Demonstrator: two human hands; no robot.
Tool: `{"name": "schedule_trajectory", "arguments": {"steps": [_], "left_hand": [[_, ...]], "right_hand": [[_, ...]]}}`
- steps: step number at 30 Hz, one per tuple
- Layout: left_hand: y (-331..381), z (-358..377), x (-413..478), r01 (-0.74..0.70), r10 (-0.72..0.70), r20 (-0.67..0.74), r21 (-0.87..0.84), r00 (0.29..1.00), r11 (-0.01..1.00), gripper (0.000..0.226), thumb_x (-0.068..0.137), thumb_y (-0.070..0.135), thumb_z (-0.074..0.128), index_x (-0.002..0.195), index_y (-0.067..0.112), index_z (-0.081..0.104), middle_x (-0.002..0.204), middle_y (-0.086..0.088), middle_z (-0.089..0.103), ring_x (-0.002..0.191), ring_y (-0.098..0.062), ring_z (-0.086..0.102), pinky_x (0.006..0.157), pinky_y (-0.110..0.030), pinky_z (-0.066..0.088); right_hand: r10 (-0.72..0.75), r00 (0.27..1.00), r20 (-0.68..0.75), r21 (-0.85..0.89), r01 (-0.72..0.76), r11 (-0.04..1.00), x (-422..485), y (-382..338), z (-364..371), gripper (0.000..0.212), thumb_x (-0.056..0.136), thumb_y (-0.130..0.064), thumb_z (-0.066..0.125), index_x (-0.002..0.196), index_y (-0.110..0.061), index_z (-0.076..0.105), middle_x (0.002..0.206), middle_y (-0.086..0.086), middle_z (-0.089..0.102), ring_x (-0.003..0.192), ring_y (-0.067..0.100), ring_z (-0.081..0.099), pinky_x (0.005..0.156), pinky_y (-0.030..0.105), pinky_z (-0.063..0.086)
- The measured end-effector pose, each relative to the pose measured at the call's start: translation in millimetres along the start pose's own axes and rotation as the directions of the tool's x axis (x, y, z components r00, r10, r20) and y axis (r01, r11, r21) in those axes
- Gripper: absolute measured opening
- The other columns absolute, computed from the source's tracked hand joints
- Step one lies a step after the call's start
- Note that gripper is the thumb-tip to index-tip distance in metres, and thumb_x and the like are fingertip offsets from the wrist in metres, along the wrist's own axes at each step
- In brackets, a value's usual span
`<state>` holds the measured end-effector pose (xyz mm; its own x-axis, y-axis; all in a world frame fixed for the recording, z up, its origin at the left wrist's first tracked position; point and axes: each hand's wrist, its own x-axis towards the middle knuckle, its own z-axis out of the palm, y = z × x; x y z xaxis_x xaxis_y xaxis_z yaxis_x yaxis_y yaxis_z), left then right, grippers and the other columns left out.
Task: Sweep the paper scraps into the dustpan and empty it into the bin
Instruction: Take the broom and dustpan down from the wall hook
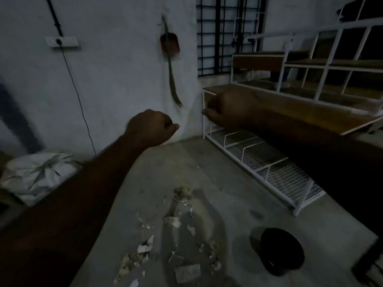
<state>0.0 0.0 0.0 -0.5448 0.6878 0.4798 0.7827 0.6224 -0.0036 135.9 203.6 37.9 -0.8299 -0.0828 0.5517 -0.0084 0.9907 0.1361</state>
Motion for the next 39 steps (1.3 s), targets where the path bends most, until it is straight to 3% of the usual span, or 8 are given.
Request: {"name": "schedule_trajectory", "arguments": {"steps": [5, 11, 15, 19, 24, 28, 35, 39], "left_hand": [[-12, 58, 77, -0.025, 0.025, 0.016, 0.008, 1.000, 1.000, 0.042, 0.090, 0.056, 0.049, 0.094, 0.023, 0.075, 0.089, -0.001, 0.074, 0.084, -0.021, 0.066, 0.075, -0.034, 0.053], [-17, 167, 229, -0.059, 0.058, 0.047, 0.011, 0.997, 0.998, 0.044, 0.092, 0.055, 0.048, 0.092, 0.019, 0.075, 0.089, -0.002, 0.073, 0.081, -0.020, 0.064, 0.070, -0.028, 0.046], [-29, 225, 346, 0.012, -0.011, 0.074, -0.015, 0.997, 1.000, 0.045, 0.091, 0.057, 0.047, 0.093, 0.022, 0.075, 0.090, -0.002, 0.074, 0.084, -0.022, 0.066, 0.076, -0.035, 0.054], [-47, 258, 442, 0.034, -0.033, 0.064, -0.014, 0.997, 0.999, 0.045, 0.092, 0.055, 0.047, 0.085, 0.019, 0.074, 0.078, -0.001, 0.070, 0.077, -0.022, 0.063, 0.070, -0.031, 0.050], [-89, 303, 551, 0.067, -0.069, 0.126, 0.022, 0.990, 0.998, 0.043, 0.092, 0.056, 0.047, 0.069, 0.023, 0.065, 0.058, 0.011, 0.052, 0.064, -0.015, 0.056, 0.064, -0.026, 0.042], [-135, 343, 648, 0.086, -0.093, 0.108, 0.065, 0.990, 0.994, 0.046, 0.091, 0.057, 0.047, 0.078, 0.020, 0.071, 0.076, 0.000, 0.069, 0.071, -0.019, 0.060, 0.071, -0.031, 0.052], [-225, 427, 845, 0.093, -0.099, 0.080, 0.084, 0.992, 0.992, 0.046, 0.093, 0.056, 0.046, 0.091, 0.019, 0.073, 0.089, -0.005, 0.072, 0.083, -0.022, 0.064, 0.073, -0.031, 0.051], [-279, 468, 945, 0.125, -0.126, 0.070, 0.016, 0.990, 0.992, 0.048, 0.090, 0.058, 0.050, 0.118, 0.023, 0.066, 0.106, 0.000, 0.072, 0.100, -0.021, 0.065, 0.087, -0.035, 0.053]], "right_hand": [[-0.016, 1.000, -0.021, -0.061, 0.014, 0.998, 25, 68, 64, 0.042, 0.099, -0.046, 0.051, 0.083, -0.018, 0.078, 0.066, 0.002, 0.066, 0.055, 0.012, 0.044, 0.059, 0.026, 0.035], [-0.021, 1.000, 0.012, -0.030, 0.021, 0.999, 106, 197, 163, 0.041, 0.099, -0.047, 0.050, 0.092, -0.017, 0.077, 0.073, 0.003, 0.070, 0.059, 0.013, 0.049, 0.064, 0.028, 0.046], [-0.002, 0.997, 0.077, 0.011, 0.001, 1.000, 182, 295, 222, 0.039, 0.098, -0.051, 0.050, 0.102, -0.022, 0.075, 0.086, 0.000, 0.073, 0.071, 0.013, 0.056, 0.074, 0.033, 0.053], [-0.078, 0.990, 0.114, 0.061, 0.072, 0.996, 263, 368, 263, 0.037, 0.098, -0.047, 0.052, 0.110, -0.019, 0.073, 0.098, 0.002, 0.074, 0.075, 0.009, 0.052, 0.074, 0.026, 0.045], [-0.161, 0.974, 0.161, 0.092, 0.148, 0.985, 358, 433, 320, 0.041, 0.097, -0.049, 0.053, 0.111, -0.016, 0.073, 0.102, 0.005, 0.073, 0.080, 0.013, 0.055, 0.078, 0.030, 0.049], [-0.203, 0.969, 0.144, 0.063, 0.196, 0.979, 439, 488, 367, 0.041, 0.097, -0.050, 0.052, 0.107, -0.017, 0.074, 0.097, 0.004, 0.073, 0.084, 0.018, 0.063, 0.076, 0.031, 0.050], [-0.191, 0.981, 0.033, -0.006, 0.191, 0.982, 597, 592, 463, 0.042, 0.095, -0.058, 0.049, 0.102, -0.025, 0.074, 0.090, -0.003, 0.072, 0.079, 0.014, 0.061, 0.070, 0.030, 0.051], [-0.158, 0.987, 0.021, 0.043, 0.157, 0.987, 683, 651, 510, 0.041, 0.095, -0.057, 0.052, 0.100, -0.023, 0.075, 0.085, -0.003, 0.073, 0.069, 0.010, 0.055, 0.069, 0.029, 0.051]]}}
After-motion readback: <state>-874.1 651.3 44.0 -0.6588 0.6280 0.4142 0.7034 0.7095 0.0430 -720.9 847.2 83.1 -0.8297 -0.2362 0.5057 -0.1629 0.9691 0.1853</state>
